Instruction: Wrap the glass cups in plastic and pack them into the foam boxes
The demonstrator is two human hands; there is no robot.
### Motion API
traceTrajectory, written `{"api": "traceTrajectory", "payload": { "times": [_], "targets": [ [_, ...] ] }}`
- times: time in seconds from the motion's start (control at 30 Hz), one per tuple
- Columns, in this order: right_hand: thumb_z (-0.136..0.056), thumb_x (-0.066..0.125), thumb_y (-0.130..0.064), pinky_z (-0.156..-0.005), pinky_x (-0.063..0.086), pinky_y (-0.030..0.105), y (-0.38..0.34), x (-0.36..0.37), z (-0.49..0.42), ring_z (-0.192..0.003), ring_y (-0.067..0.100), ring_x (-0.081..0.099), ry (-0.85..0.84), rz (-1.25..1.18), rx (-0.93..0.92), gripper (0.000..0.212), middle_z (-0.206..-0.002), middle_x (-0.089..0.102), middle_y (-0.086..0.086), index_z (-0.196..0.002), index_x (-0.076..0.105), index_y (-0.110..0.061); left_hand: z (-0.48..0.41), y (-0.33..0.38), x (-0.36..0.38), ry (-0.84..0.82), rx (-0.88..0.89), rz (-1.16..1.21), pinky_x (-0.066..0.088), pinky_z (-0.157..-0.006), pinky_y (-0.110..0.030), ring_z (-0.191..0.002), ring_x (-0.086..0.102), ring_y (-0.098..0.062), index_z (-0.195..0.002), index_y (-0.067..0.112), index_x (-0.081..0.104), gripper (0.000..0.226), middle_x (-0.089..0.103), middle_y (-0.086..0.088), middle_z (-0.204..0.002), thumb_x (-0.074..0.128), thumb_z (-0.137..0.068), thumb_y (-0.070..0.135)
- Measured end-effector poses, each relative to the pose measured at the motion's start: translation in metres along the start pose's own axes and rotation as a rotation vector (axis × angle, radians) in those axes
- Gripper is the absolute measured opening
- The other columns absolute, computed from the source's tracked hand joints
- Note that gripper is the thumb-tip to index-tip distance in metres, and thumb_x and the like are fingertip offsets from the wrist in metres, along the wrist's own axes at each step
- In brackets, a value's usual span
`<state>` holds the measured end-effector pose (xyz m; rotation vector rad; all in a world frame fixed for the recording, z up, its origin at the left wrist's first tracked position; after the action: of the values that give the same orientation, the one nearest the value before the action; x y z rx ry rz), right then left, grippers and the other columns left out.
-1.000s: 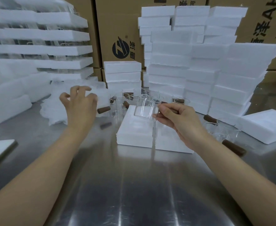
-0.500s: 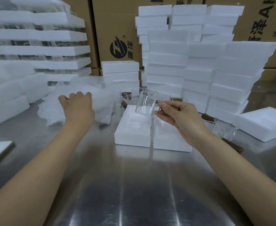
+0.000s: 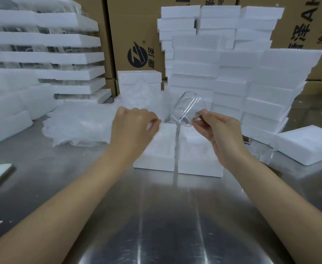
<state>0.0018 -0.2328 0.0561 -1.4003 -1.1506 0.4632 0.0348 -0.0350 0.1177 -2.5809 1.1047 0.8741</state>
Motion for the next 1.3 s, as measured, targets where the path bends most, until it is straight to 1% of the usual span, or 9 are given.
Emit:
{"api": "traceTrajectory", "payload": {
  "times": [0.13, 0.23, 0.37, 0.57, 0.67, 0.83, 1.03, 1.17, 1.3],
  "targets": [
    [-0.092, 0.055, -0.005, -0.088, 0.055, 0.027, 0.0, -0.007, -0.003, -0.068, 0.013, 0.066, 0.052, -0.08, 0.055, 0.016, -0.076, 0.06, 0.011, -0.094, 0.064, 0.009, 0.022, -0.024, 0.043, -0.274, -0.366, 0.281, 0.043, -0.063, -0.024, -0.076, 0.061, -0.012, -0.083, 0.022, 0.069, 0.008, 0.066, 0.01, -0.079, 0.061, -0.084, 0.022],
    [-0.095, 0.048, -0.001, -0.083, 0.057, 0.027, 0.003, 0.002, -0.004, -0.061, 0.011, 0.057, -0.046, -0.249, 0.123, 0.017, -0.068, 0.054, 0.005, -0.112, 0.05, -0.005, 0.024, -0.044, 0.05, -0.317, -0.543, 0.475, 0.043, -0.047, -0.012, -0.064, 0.06, -0.002, -0.081, 0.02, 0.067, 0.008, 0.065, 0.006, -0.074, 0.068, -0.079, 0.012],
    [-0.094, 0.045, 0.004, -0.068, 0.058, 0.025, 0.015, 0.013, 0.002, -0.089, 0.031, 0.068, -0.106, -0.532, 0.301, 0.029, -0.085, 0.055, 0.011, -0.122, 0.052, 0.0, 0.028, -0.06, 0.054, -0.394, -0.736, 0.721, 0.045, -0.052, -0.015, -0.069, 0.064, -0.009, -0.089, 0.02, 0.07, 0.016, 0.071, 0.002, -0.08, 0.073, -0.077, 0.009],
    [-0.094, 0.056, -0.007, -0.072, 0.059, 0.028, 0.015, 0.013, 0.004, -0.084, 0.035, 0.071, -0.08, -0.482, 0.304, 0.008, -0.069, 0.05, 0.01, -0.089, 0.055, -0.001, 0.036, -0.062, 0.058, -0.43, -0.954, 0.997, 0.046, -0.048, -0.013, -0.062, 0.064, -0.007, -0.081, 0.016, 0.076, 0.001, 0.073, -0.002, -0.074, 0.076, -0.081, 0.016],
    [-0.094, 0.057, -0.013, -0.073, 0.058, 0.029, 0.011, 0.011, 0.002, -0.061, 0.019, 0.066, -0.079, -0.42, 0.256, 0.011, -0.059, 0.053, 0.005, -0.088, 0.055, -0.003, 0.029, -0.063, 0.052, -0.328, -0.912, 1.024, 0.052, -0.055, -0.015, -0.063, 0.068, -0.011, -0.081, 0.01, 0.073, 0.003, 0.075, -0.006, -0.08, 0.071, -0.084, 0.009],
    [-0.094, 0.056, -0.022, -0.069, 0.055, 0.025, 0.002, 0.018, 0.004, -0.071, 0.02, 0.065, -0.182, -0.318, 0.209, 0.017, -0.06, 0.053, 0.003, -0.081, 0.055, -0.012, 0.019, -0.066, 0.035, -0.148, -0.752, 0.89, 0.058, -0.075, -0.026, -0.071, 0.07, -0.018, -0.083, 0.015, 0.07, 0.009, 0.074, -0.003, -0.074, 0.076, -0.08, 0.009],
    [-0.089, 0.057, -0.022, -0.048, 0.043, 0.019, -0.009, 0.044, 0.017, -0.056, 0.016, 0.055, -0.429, -0.234, 0.165, 0.016, -0.06, 0.053, 0.001, -0.076, 0.065, -0.018, 0.01, -0.057, 0.019, -0.015, -0.632, 0.883, 0.053, -0.065, -0.014, -0.067, 0.067, -0.003, -0.079, 0.029, 0.073, 0.014, 0.072, 0.013, -0.073, 0.074, -0.083, 0.015],
    [-0.09, 0.059, -0.022, -0.041, 0.031, 0.017, 0.005, 0.04, 0.017, -0.049, 0.014, 0.048, -0.398, 0.224, 0.113, 0.014, -0.063, 0.059, 0.002, -0.082, 0.067, -0.014, 0.004, -0.044, 0.002, 0.09, -0.55, 0.924, 0.045, -0.058, -0.008, -0.061, 0.062, 0.001, -0.081, 0.029, 0.073, 0.013, 0.071, 0.016, -0.073, 0.072, -0.084, 0.016],
    [-0.09, 0.061, -0.022, -0.037, 0.024, 0.016, 0.015, 0.041, 0.021, -0.051, 0.012, 0.049, -0.354, 0.286, 0.138, 0.014, -0.069, 0.061, 0.007, -0.082, 0.065, -0.01, 0.001, -0.017, 0.003, 0.0, -0.434, 0.974, 0.046, -0.062, -0.01, -0.061, 0.061, 0.001, -0.085, 0.024, 0.075, 0.009, 0.074, 0.011, -0.078, 0.073, -0.083, 0.015]
  ]
}}
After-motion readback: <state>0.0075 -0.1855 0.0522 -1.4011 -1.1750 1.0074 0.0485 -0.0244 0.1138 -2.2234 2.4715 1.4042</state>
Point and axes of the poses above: each hand's wrist, its own z-axis away from the middle knuckle, its own x-axis out of the palm, y = z × x, the point moved 10 cm from there along -z, towards the middle knuckle
